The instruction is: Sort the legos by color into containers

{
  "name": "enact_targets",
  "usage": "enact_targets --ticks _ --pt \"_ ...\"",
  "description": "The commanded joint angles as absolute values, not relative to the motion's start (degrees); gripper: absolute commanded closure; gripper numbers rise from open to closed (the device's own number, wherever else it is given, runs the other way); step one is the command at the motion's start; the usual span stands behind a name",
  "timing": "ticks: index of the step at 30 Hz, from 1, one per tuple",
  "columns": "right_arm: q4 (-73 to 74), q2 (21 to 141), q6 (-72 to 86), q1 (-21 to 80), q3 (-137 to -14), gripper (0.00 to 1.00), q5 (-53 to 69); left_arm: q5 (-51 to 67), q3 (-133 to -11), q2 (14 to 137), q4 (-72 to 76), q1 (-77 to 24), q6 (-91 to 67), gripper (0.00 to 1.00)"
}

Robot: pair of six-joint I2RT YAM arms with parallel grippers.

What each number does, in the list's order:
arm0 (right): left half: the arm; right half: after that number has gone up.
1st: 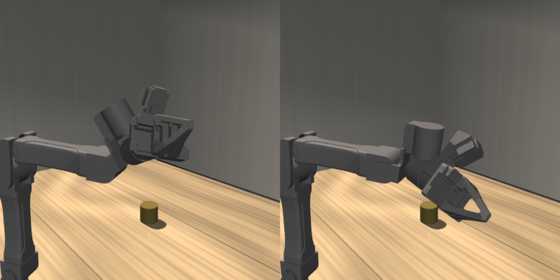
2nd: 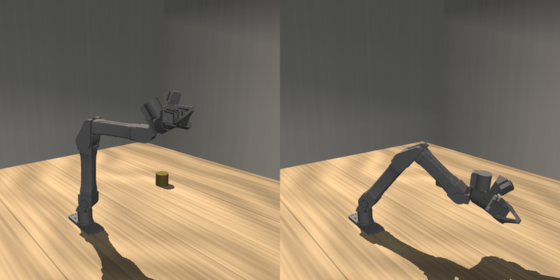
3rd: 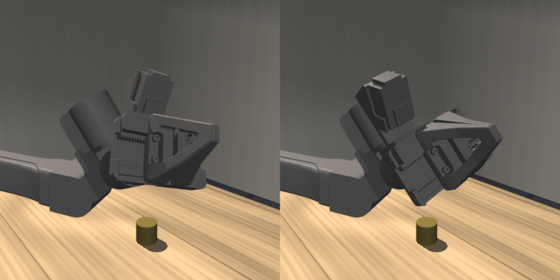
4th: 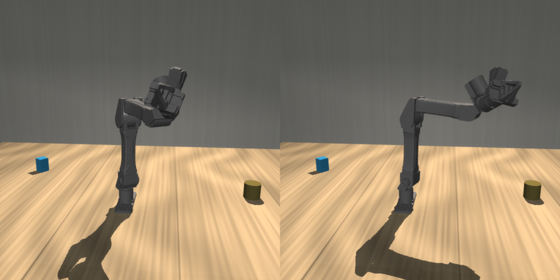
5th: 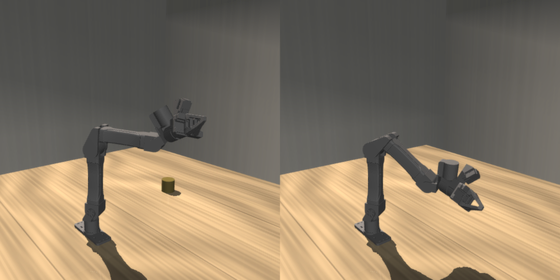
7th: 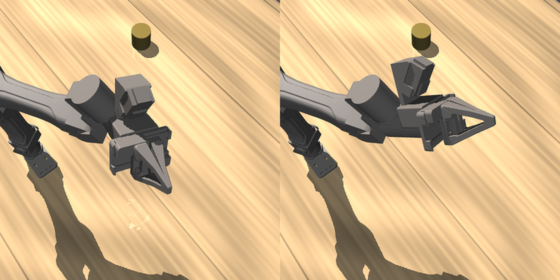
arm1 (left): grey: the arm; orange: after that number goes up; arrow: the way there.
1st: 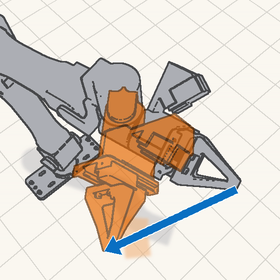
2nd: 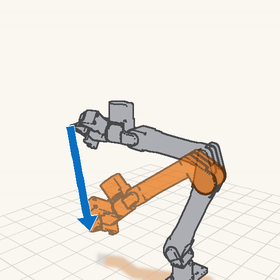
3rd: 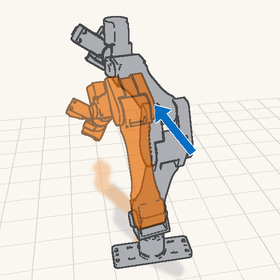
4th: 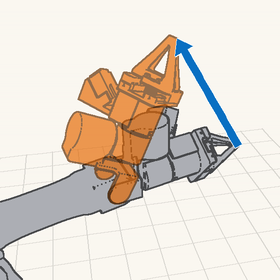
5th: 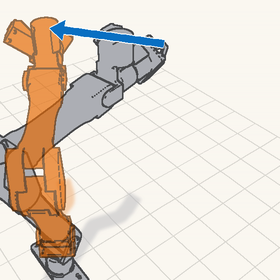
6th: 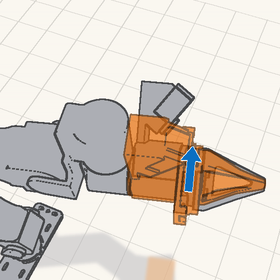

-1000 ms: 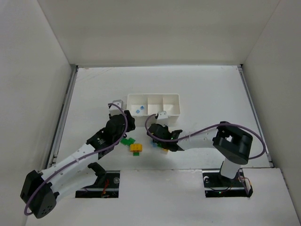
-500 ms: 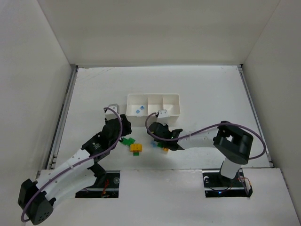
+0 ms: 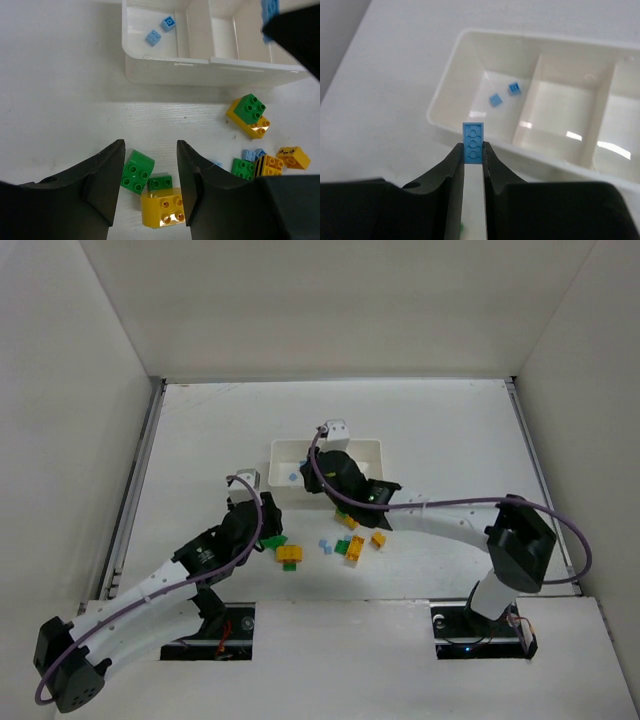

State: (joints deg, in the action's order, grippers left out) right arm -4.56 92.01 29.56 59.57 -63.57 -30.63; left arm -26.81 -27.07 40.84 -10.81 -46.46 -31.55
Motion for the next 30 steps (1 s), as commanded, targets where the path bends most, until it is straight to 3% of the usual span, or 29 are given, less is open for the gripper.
enact_targets --ticks 1,8,12,15,19,23,30 --pt "-8.70 97.98 26.46 56.30 -70.65 0.80 -23.92 -29.09 -26.98 39.20 -13.27 -47.50 -33.48 0.57" --pt "-7.91 107.48 25.93 51.82 -81.38 0.76 -21.62 -30.85 -26.72 37.88 -16.08 -49.35 -37.00 0.56" --pt "-6.86 108.55 25.66 50.93 -83.58 0.61 -20.57 -31.11 -27.07 38.32 -16.88 -49.79 -37.70 0.56" --pt "-7.64 105.31 24.79 51.02 -80.26 0.52 -20.57 -31.55 -27.24 38.76 -16.52 -49.00 -37.88 0.56" --pt "-9.14 99.78 23.82 51.45 -73.32 0.56 -19.78 -31.38 -28.04 40.42 -15.30 -48.30 -37.70 0.56" --pt "-14.13 90.21 17.42 55.31 -58.06 0.58 -12.07 -29.27 -30.23 43.24 -14.94 -46.80 -37.71 0.56" --pt "-16.79 82.18 12.75 67.97 -43.86 0.22 -4.67 -19.09 -33.84 49.57 -14.51 -39.86 -39.55 0.54"
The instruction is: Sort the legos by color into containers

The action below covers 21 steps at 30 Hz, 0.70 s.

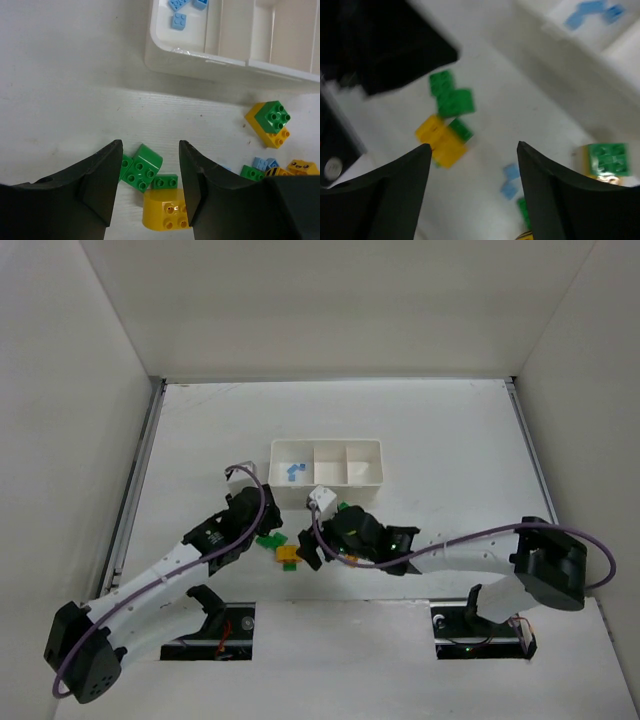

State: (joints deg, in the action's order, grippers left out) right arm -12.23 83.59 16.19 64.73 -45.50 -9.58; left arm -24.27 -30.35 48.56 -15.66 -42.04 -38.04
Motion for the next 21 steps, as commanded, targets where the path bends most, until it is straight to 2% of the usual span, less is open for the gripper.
enact_targets --ticks 1,5,11,18,21 --pt "-17.14 82.96 11.79 68.76 -43.60 0.20 -3.27 -17.68 -33.84 49.74 -13.98 -39.16 -39.72 0.54" --pt "-15.82 87.79 9.67 69.30 -46.49 0.15 -1.06 -13.81 -35.06 50.10 -13.97 -36.87 -40.87 0.54" --pt "-16.79 94.83 8.44 68.25 -50.62 0.15 1.31 -11.25 -33.84 46.85 -15.20 -35.11 -42.01 0.54" --pt "-18.19 98.52 8.96 68.33 -53.00 0.23 3.96 -10.29 -31.90 44.74 -16.17 -33.35 -41.84 0.54" --pt "-19.86 99.40 9.49 68.07 -53.17 0.31 3.61 -10.11 -31.12 44.30 -15.56 -33.35 -41.75 0.54"
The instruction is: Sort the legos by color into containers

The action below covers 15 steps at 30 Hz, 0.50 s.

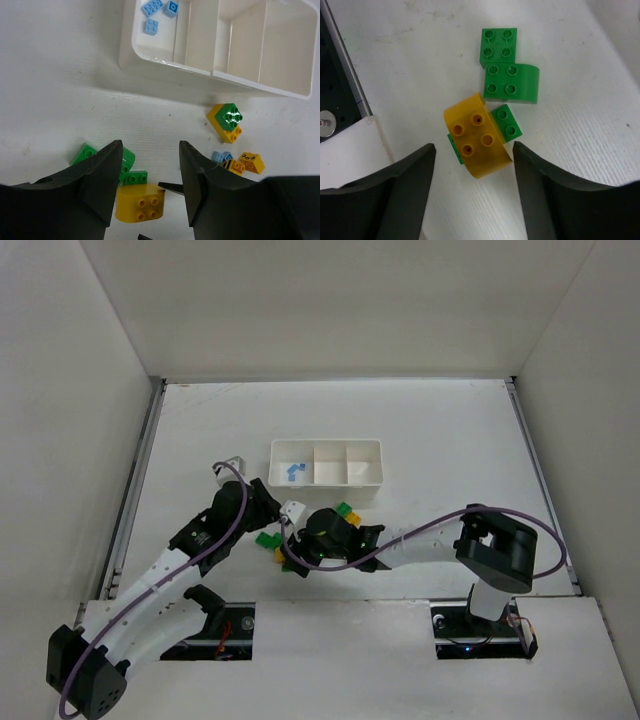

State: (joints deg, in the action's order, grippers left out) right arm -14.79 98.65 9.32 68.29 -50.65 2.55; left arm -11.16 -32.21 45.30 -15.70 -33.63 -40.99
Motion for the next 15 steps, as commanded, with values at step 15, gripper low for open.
enact_targets --ticks 15 --pt "-18.19 102.04 10.98 67.72 -53.79 0.52 1.85 -9.84 -31.46 44.12 -13.88 -33.09 -41.66 0.56"
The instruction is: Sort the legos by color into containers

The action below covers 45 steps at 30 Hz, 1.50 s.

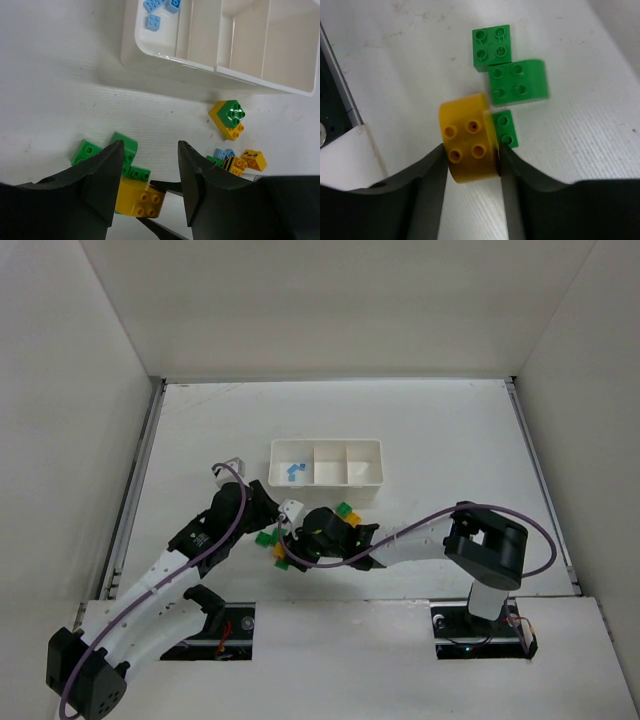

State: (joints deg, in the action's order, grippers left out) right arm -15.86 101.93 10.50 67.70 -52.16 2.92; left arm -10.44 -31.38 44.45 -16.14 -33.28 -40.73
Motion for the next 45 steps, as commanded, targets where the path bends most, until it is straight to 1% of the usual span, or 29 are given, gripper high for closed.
enact_targets --ticks 1,3,4,7,9,12,17,20,24,32,37,41,45 --pt "-18.63 101.43 11.42 67.63 -53.53 0.59 1.85 -9.76 -31.81 44.12 -14.15 -33.09 -41.57 0.56" --pt "-19.59 99.33 11.95 67.54 -52.39 0.68 1.41 -9.67 -31.73 43.16 -13.89 -33.35 -41.31 0.56" --pt "-20.03 97.58 12.56 67.54 -51.51 0.71 0.71 -9.67 -31.47 42.55 -13.63 -33.35 -41.40 0.57" --pt "-22.66 90.29 15.72 65.88 -47.21 0.76 0.43 -9.32 -31.99 41.84 -13.36 -33.00 -41.05 0.57" --pt "-23.90 86.42 17.48 63.77 -44.66 0.78 1.31 -8.79 -32.43 41.05 -12.66 -33.26 -40.78 0.58" --pt "-22.68 80.79 19.50 61.14 -42.02 0.78 0.18 -7.74 -31.99 39.99 -8.28 -34.58 -41.13 0.61" --pt "-22.06 74.63 22.06 56.30 -39.99 0.78 -2.10 -5.10 -32.44 41.66 -3.88 -37.56 -41.48 0.62" --pt "-21.36 73.92 24.34 53.75 -39.90 0.78 -3.69 -5.01 -31.90 43.32 -0.27 -39.94 -42.80 0.61" --pt "-21.97 74.27 25.05 52.95 -39.81 0.78 -3.60 -5.71 -30.85 45.70 4.73 -42.31 -44.29 0.60" --pt "-24.08 72.25 26.98 52.51 -38.59 0.78 -3.25 -5.80 -31.90 52.46 8.61 -43.20 -43.77 0.60" --pt "-26.01 71.54 28.39 51.90 -37.44 0.78 -2.72 -6.50 -32.26 54.31 10.54 -43.28 -43.42 0.61" --pt "-28.38 71.63 30.32 51.28 -36.91 0.78 -1.67 -6.50 -32.69 55.28 11.51 -43.46 -43.42 0.65" --pt "-30.32 72.07 32.25 50.93 -36.48 0.78 -1.05 -6.42 -32.87 55.72 13.36 -43.99 -43.94 0.75"
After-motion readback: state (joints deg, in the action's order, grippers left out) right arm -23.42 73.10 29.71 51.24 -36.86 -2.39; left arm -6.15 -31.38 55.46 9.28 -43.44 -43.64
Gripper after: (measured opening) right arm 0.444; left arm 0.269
